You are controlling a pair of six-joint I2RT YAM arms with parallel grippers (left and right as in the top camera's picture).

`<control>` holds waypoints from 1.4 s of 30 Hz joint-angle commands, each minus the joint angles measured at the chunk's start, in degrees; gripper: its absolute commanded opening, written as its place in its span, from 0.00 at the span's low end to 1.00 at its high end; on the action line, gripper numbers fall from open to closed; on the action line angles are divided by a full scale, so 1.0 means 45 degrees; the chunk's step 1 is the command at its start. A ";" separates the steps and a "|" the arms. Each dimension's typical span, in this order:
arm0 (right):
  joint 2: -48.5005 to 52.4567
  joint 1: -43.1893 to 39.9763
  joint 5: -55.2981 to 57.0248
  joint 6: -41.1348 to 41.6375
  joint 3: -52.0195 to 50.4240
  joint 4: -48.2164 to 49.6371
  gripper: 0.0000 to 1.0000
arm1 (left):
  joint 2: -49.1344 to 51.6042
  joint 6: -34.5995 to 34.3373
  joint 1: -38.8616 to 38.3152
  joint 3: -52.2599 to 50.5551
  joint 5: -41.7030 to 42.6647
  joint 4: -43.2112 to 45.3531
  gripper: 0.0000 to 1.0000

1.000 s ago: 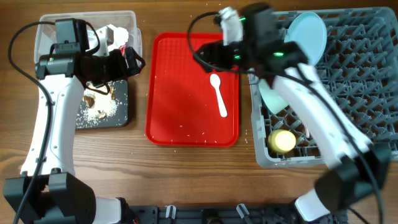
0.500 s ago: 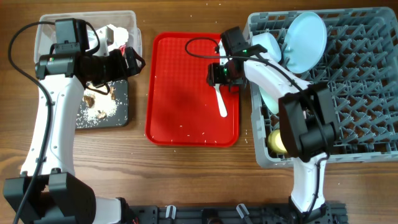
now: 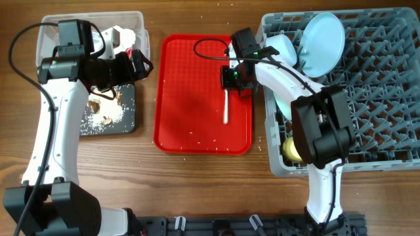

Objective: Sort waste into correct bins and load items into the dishwasher rack

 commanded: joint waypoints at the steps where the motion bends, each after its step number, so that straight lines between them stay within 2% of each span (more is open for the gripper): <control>1: 0.0699 -0.0019 0.0364 0.0019 -0.0311 -0.0185 0.04 | -0.0102 0.0024 0.0034 0.0083 0.0015 0.0024 1.00; 4: 0.0597 -0.0019 0.0364 -0.0034 -0.0238 -0.0238 0.04 | -0.0102 0.0024 0.0034 0.0083 0.0015 0.0024 1.00; 7: -0.0136 -0.0019 0.0359 -0.0869 0.0423 -0.0967 0.04 | -0.0102 0.0024 0.0034 0.0083 0.0019 0.0024 1.00; 11: -0.2263 -0.0068 0.0709 -0.2011 0.1797 -0.2735 0.04 | -0.0102 0.0024 0.0034 0.0083 0.0019 0.0024 1.00; 18: -0.7378 -0.1370 0.6207 -0.2997 0.2118 -0.6033 0.04 | -0.0102 0.0024 0.0034 0.0083 0.0019 0.0024 1.00; 22: -0.8121 -0.2968 0.7946 -0.4255 0.1967 -0.8160 0.04 | -0.0102 0.0024 0.0034 0.0083 0.0019 0.0024 1.00; 27: -0.8014 -0.4274 0.7941 -0.4614 -0.0243 -0.7868 0.04 | -0.0102 0.0024 0.0034 0.0083 0.0019 0.0024 1.00; 30: -0.8014 -0.4435 0.7208 -0.6601 -0.2137 -0.6873 0.04 | -0.0102 0.0024 0.0034 0.0083 0.0015 0.0019 1.00; 34: -0.7995 -0.4439 0.7072 -0.6703 -0.3487 -0.5479 0.04 | -0.0102 0.0024 0.0034 0.0083 0.0015 0.0019 1.00; 35: -0.7956 -0.4439 0.7053 -0.6674 -0.3507 -0.5338 0.18 | -0.0102 0.0024 0.0034 0.0083 0.0015 0.0024 1.00; 36: -0.7956 -0.4439 0.7009 -0.6669 -0.3507 -0.5260 0.38 | -0.0102 0.0024 0.0034 0.0083 0.0019 0.0024 1.00; 37: -0.7956 -0.4439 0.6975 -0.6674 -0.3507 -0.5217 0.51 | -0.0102 0.0024 0.0034 0.0083 0.0019 0.0024 1.00; 39: -0.7956 -0.4439 0.6912 -0.6664 -0.3502 -0.5115 0.63 | -0.0102 0.0024 0.0034 0.0083 0.0019 0.0024 1.00; 42: -0.7956 -0.4435 0.5712 -0.6635 -0.3201 -0.5095 0.65 | -0.0102 0.0024 0.0034 0.0083 0.0019 0.0024 1.00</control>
